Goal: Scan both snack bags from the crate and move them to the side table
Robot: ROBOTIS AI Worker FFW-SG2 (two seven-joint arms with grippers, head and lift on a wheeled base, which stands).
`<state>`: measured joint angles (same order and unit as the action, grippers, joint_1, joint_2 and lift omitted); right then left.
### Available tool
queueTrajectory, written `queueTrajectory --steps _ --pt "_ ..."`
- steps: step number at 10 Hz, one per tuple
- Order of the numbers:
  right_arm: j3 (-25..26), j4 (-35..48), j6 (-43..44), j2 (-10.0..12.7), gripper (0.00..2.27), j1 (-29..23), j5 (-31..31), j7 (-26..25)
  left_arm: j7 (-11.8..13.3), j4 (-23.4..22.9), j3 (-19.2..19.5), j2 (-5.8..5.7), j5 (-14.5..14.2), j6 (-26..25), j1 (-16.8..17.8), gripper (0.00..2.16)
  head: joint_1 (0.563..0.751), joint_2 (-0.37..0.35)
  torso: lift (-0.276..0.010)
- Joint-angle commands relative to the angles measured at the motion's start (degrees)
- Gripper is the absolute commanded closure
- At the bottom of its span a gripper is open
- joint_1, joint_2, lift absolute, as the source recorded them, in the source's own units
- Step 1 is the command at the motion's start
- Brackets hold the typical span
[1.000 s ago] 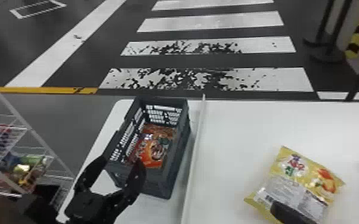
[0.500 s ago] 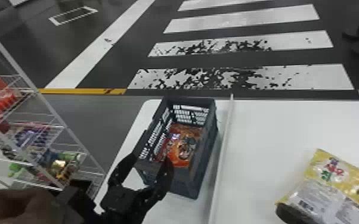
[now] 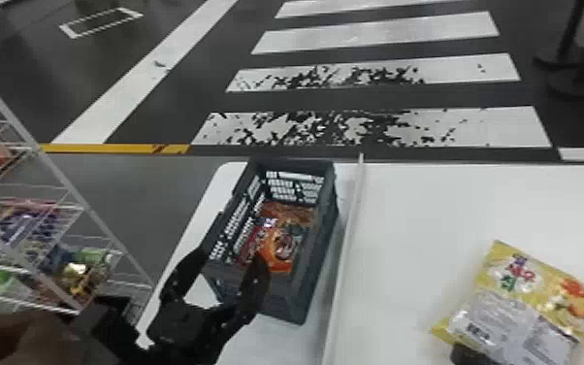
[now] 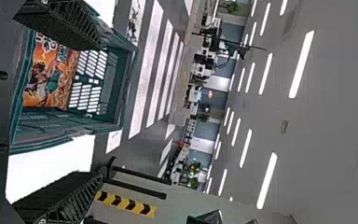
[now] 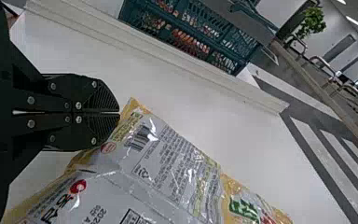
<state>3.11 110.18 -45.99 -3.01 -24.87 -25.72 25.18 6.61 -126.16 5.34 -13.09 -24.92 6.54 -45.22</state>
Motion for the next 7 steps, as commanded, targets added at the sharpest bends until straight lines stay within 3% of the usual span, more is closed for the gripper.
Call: queueTrajectory --steps 1,7 --pt "1.72 0.12 -0.03 -0.16 2.22 -0.61 -0.65 -0.04 -0.02 -0.05 -0.24 0.0 0.05 0.0 0.31 0.03 0.695 0.253 -0.095" --pt "6.11 1.09 -1.44 -0.95 2.22 -1.23 -1.97 -0.22 -0.2 0.04 -0.77 -0.09 0.05 -0.35 1.63 0.03 0.695 0.171 -0.095"
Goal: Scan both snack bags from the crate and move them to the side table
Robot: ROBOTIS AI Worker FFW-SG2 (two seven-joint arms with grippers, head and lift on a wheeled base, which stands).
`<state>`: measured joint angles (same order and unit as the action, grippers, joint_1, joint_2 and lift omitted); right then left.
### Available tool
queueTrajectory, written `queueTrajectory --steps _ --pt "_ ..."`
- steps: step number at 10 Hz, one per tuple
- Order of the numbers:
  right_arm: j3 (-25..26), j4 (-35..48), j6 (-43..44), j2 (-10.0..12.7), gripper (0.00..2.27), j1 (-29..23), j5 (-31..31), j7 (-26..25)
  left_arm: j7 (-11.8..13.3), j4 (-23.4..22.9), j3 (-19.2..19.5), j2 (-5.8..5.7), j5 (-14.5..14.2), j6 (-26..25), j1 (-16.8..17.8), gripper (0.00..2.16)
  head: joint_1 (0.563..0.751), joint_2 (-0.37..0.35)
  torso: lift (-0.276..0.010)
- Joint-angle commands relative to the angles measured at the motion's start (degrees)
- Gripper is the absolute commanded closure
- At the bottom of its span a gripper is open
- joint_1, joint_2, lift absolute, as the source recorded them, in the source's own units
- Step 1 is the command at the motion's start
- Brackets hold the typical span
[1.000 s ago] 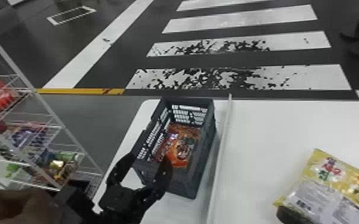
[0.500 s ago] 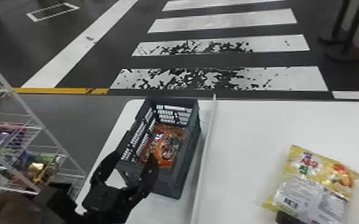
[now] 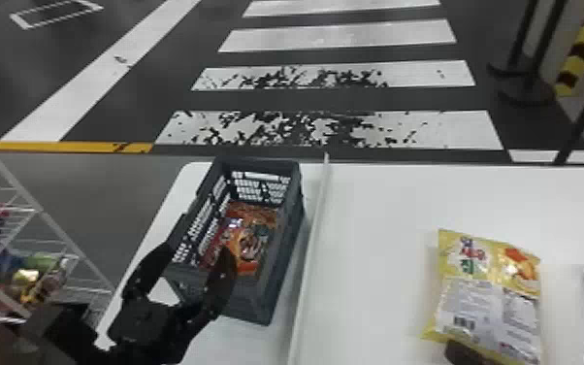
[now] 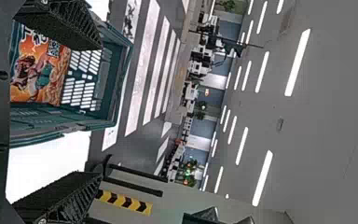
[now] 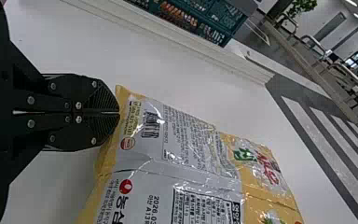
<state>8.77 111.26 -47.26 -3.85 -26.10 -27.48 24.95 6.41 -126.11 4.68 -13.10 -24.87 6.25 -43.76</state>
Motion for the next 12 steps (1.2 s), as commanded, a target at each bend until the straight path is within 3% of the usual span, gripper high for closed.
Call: queueTrajectory --steps 1,6,10,11,12 --pt "1.16 0.01 -0.16 -0.28 2.22 -0.01 -0.47 0.01 -0.08 0.25 -0.29 0.0 0.0 -0.24 0.34 0.03 0.695 0.165 -0.095" --pt "2.3 -0.08 -0.51 -0.98 2.22 0.43 -0.91 0.09 -0.08 1.22 -0.55 0.0 0.0 -0.24 1.48 0.03 0.695 0.119 -0.095" --pt "6.08 14.07 -12.47 -3.0 2.21 -4.49 1.11 0.09 -0.17 2.27 -0.55 0.0 -0.09 -0.06 2.01 0.03 0.695 0.12 -0.095" --pt "8.54 16.01 -13.52 -3.53 2.07 -4.93 1.64 -0.08 -0.17 2.36 -0.55 0.0 -0.09 -0.06 2.1 0.03 0.695 0.108 -0.095" --pt "11.0 16.01 -12.99 -5.02 1.26 -4.67 1.64 0.01 -0.17 2.36 -0.55 0.0 -0.09 -0.06 2.19 0.03 0.695 0.08 -0.095"
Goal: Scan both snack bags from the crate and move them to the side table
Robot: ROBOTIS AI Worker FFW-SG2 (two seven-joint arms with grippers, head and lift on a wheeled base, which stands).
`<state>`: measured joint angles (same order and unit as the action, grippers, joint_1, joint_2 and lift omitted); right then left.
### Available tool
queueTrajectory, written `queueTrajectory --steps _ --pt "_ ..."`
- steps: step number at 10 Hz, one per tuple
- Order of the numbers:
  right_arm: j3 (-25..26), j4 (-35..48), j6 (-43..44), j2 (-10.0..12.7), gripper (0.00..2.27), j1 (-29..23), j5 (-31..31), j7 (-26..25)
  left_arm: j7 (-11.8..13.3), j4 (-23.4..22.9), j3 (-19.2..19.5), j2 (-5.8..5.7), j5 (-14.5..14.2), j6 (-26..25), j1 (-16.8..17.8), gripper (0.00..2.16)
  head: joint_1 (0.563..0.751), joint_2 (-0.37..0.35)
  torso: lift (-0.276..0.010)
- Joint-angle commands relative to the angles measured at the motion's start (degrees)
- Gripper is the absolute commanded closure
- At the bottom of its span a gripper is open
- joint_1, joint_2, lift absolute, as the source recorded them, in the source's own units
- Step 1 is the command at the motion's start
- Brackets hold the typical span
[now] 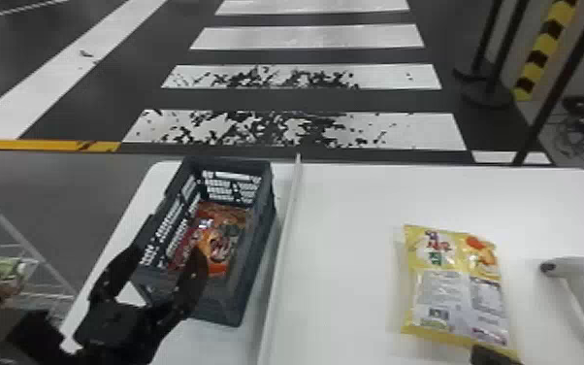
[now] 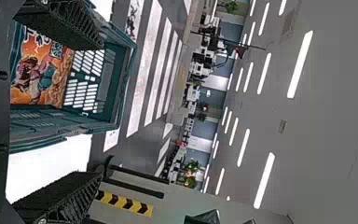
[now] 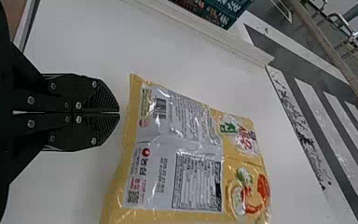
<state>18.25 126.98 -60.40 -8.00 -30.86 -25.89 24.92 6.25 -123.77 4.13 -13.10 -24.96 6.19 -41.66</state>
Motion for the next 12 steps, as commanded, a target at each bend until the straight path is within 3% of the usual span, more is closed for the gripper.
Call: queueTrajectory --steps 1,4,7,10,12 --pt "3.28 -0.24 0.5 -2.54 0.0 1.24 0.93 0.04 0.08 0.02 0.09 -0.09 0.0 0.0 0.09 0.03 0.695 0.057 -0.095" --pt "6.89 -7.98 8.06 -7.82 0.0 7.3 2.42 0.04 0.34 0.46 0.0 -0.26 0.0 0.35 -0.61 0.03 0.695 -0.091 -0.095" --pt "5.57 -21.51 17.72 -12.91 0.0 13.28 5.68 0.13 0.52 2.13 0.27 -0.44 0.0 1.58 -0.96 0.03 0.695 -0.191 -0.095" --pt "-0.06 -33.91 27.74 -16.08 0.0 18.38 10.77 0.39 0.52 3.53 0.62 -0.79 -0.62 2.64 -0.96 0.03 0.695 -0.238 -0.095" --pt "-2.34 -39.97 29.5 -16.69 0.0 21.89 11.04 1.18 0.43 4.94 0.71 -0.88 -0.97 3.34 -0.35 0.03 0.695 -0.239 -0.095"
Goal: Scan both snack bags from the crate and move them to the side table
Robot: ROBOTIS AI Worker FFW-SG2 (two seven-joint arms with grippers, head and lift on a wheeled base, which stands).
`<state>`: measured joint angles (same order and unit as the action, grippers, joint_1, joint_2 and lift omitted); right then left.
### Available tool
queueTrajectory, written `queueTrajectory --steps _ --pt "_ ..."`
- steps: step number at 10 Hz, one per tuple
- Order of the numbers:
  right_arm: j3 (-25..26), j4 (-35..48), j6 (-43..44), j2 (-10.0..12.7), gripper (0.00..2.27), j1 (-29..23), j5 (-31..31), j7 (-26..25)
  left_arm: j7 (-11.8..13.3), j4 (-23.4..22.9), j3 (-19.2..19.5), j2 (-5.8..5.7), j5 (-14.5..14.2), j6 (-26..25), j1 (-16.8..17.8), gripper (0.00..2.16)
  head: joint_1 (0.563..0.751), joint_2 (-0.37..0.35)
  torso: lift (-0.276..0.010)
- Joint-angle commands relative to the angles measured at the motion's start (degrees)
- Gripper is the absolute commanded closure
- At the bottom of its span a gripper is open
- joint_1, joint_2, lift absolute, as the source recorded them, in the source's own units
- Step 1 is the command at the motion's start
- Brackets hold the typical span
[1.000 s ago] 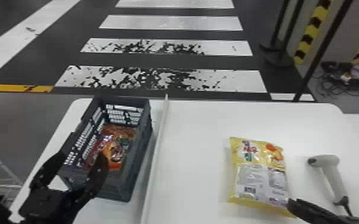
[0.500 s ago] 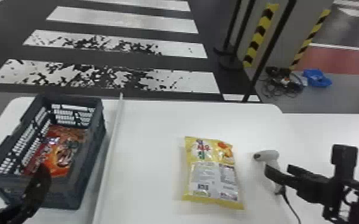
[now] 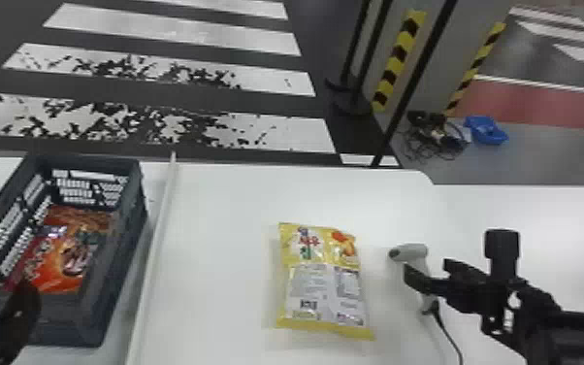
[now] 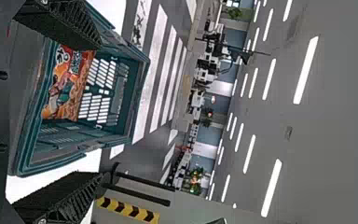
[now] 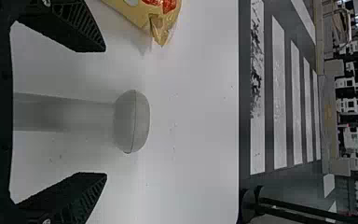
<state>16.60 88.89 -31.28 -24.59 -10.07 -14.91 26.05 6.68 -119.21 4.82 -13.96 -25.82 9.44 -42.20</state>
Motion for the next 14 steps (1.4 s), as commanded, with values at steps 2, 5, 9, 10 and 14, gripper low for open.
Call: queueTrajectory --steps 2,5,9,10,14 --pt "-2.19 -6.01 1.97 -0.02 0.11 3.48 0.05 0.31 -0.17 0.64 0.1 -0.01 -0.1 0.09 1.16 0.03 0.695 -0.226 -0.095" --pt "-3.16 -9.0 2.14 -0.02 1.92 4.88 0.49 0.49 -0.17 0.64 0.28 -0.1 -0.28 0.09 1.68 0.03 0.695 -0.216 -0.095" --pt "-1.75 -4.78 1.44 0.24 2.24 2.16 -0.74 -3.73 -0.26 0.55 0.28 -0.36 -0.81 0.27 1.95 0.03 0.695 -0.218 -0.095" --pt "-0.43 -1.26 -1.02 0.42 2.24 0.23 -1.18 -5.4 -0.26 0.64 0.28 -0.36 -0.98 0.27 1.95 0.03 0.695 -0.227 -0.095" --pt "5.81 35.83 -20.01 8.94 2.24 -14.89 -5.04 -11.73 -0.17 0.82 -0.69 -0.36 -0.98 0.45 2.39 0.03 0.695 -0.224 -0.095"
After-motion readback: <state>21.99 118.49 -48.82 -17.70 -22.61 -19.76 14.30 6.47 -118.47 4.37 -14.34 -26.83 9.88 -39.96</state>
